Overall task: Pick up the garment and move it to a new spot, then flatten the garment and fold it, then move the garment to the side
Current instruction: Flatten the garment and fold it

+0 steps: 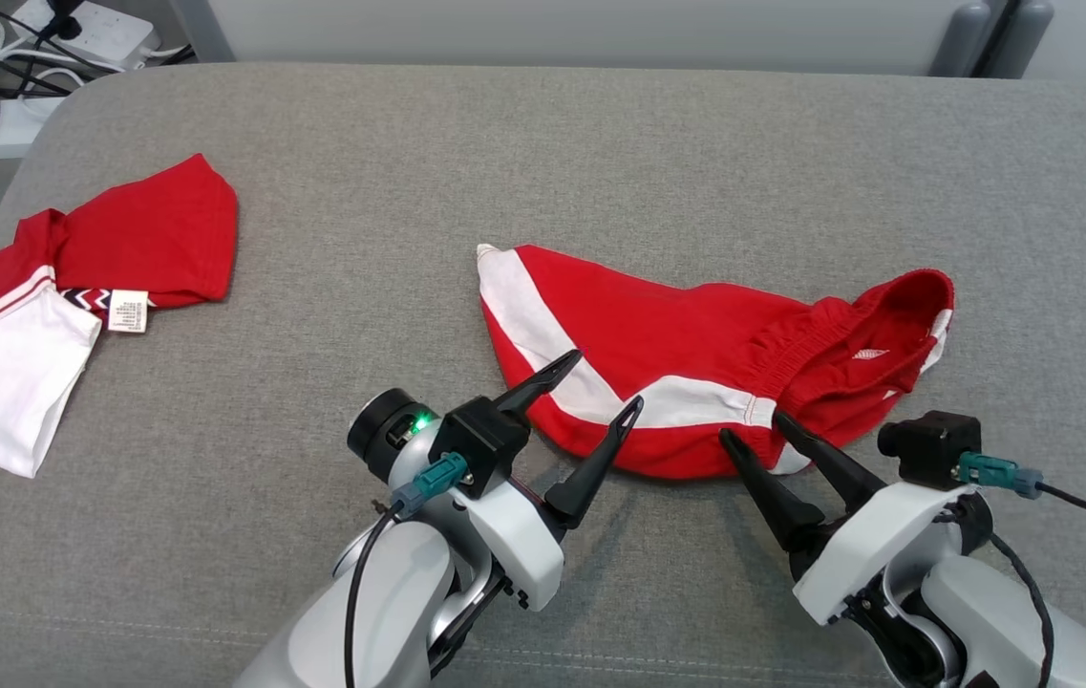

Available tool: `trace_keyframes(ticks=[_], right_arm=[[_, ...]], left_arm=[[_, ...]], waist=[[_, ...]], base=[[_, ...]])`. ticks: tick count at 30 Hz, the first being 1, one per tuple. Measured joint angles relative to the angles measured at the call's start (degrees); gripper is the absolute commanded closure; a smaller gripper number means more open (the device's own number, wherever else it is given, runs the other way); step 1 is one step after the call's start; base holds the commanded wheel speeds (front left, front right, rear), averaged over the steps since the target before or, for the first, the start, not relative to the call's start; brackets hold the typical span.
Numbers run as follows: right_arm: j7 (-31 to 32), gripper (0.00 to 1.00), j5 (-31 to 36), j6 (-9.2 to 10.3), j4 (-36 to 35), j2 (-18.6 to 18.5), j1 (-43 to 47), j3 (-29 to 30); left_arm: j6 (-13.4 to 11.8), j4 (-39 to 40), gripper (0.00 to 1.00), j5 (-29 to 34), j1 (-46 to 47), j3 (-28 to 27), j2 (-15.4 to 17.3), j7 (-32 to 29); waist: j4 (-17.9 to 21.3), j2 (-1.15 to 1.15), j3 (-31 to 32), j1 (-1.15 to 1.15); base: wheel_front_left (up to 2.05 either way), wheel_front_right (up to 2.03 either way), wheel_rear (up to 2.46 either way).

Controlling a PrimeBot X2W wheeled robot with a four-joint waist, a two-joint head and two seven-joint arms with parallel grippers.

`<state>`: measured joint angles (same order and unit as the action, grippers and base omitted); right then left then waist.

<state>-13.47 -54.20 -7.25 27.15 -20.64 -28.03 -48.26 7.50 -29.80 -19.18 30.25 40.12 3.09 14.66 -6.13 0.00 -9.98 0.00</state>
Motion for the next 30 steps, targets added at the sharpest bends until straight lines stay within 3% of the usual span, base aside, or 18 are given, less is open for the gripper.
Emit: trace_keyframes(ticks=[13, 23, 25, 30], right_arm=[[0.05, 0.0, -16.06, 0.0, -0.49, 0.36, -0.53, 1.99], [4.47, 0.02, -25.46, 0.01, -2.77, -0.44, -0.43, 1.65], [4.47, 0.11, -26.7, 0.01, -2.97, -0.57, -0.39, 1.72], [4.77, 0.51, -29.02, 0.01, -2.35, -0.46, -0.39, 1.94]], left_arm=[[0.01, -0.3, 0.0, -0.11, -1.84, 0.04, -0.1, 0.0], [0.01, -0.32, 0.0, -0.11, -1.84, 0.43, -0.22, 0.0], [0.01, -0.32, 0.0, -0.11, -1.84, 0.47, -0.27, 0.0], [0.01, -0.38, 0.0, -0.12, -1.84, 0.58, -0.32, 0.0]], waist=[[-1.64, 0.0, -0.05, 0.0], [-0.61, 0.0, -0.65, 0.0], [-0.51, 0.0, -0.7, 0.0], [-0.58, 0.0, -0.74, 0.0]], base=[[0.0, 0.0, 0.0], [0.0, 0.0, 0.0], [0.0, 0.0, 0.0], [0.0, 0.0, 0.0]])
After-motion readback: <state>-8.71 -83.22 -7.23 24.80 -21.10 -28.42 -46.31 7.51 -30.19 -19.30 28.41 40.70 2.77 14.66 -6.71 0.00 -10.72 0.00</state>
